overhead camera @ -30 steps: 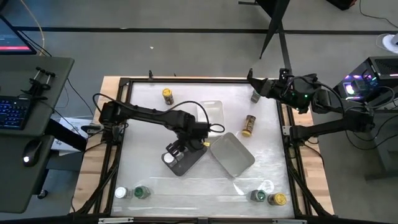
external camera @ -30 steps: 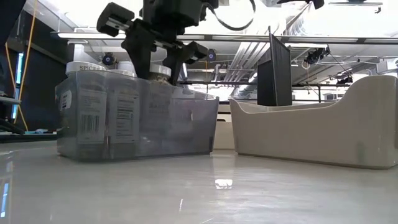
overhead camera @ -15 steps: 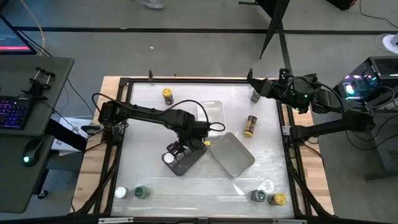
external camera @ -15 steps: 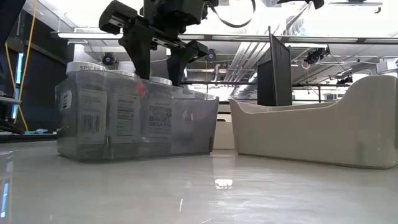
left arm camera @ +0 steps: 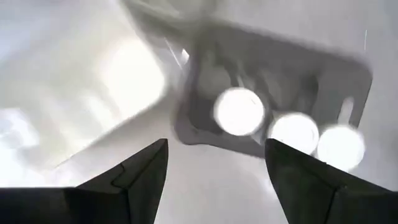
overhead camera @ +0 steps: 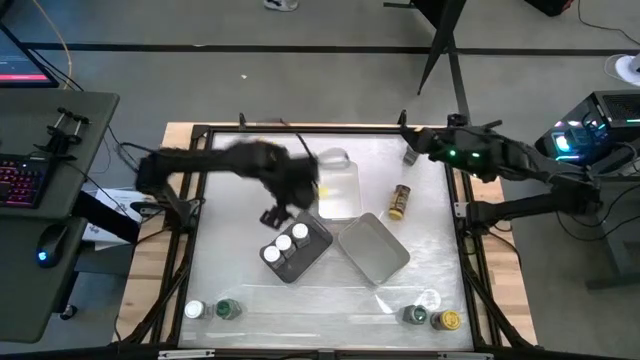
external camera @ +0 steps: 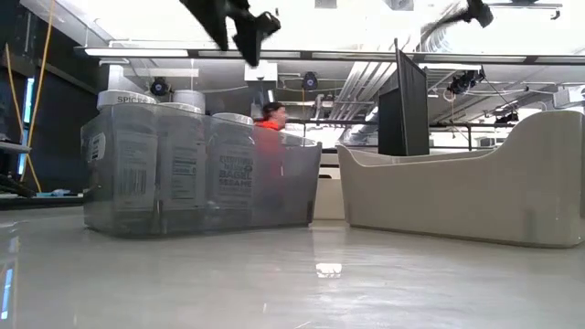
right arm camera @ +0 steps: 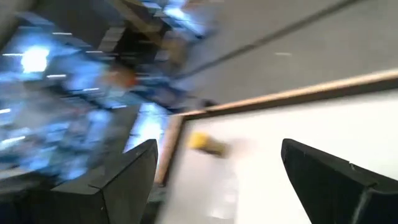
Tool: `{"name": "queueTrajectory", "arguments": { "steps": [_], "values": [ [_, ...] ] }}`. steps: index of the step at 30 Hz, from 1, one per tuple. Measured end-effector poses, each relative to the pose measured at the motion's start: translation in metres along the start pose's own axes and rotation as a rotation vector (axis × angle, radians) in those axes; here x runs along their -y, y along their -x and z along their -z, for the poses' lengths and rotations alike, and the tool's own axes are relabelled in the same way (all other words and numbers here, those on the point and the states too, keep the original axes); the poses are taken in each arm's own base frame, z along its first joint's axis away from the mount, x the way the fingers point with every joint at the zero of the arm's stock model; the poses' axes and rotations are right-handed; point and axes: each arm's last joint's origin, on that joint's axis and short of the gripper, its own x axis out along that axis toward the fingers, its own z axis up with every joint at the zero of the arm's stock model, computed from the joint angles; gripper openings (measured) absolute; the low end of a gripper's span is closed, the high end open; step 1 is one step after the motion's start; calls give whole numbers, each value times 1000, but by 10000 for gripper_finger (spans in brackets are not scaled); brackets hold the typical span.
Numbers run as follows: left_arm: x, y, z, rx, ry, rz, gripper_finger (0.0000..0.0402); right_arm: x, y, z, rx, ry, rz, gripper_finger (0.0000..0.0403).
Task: Sort spices by type
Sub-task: Put the yellow seasoning bottle into the white bin
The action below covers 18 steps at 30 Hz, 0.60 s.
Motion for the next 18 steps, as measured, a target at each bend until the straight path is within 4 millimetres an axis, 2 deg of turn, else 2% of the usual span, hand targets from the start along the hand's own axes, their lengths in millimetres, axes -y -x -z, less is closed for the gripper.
{"name": "queueTrajectory", "arguments": {
  "steps": [4, 9, 14, 18],
  "values": [
    [-20, 47, 22, 276, 170, -119, 244, 26, -22, 2, -116, 49, 274, 338],
    [-35, 83, 49, 576, 313, -271, 237, 46, -58, 20, -374, 179, 554, 338],
    [-30, 85, 65, 645, 373, -303, 237, 63, -83, 52, -563, 326, 789, 338],
    [-22, 71, 71, 613, 378, -271, 236, 85, -96, 73, -696, 303, 844, 338]
  ]
}}
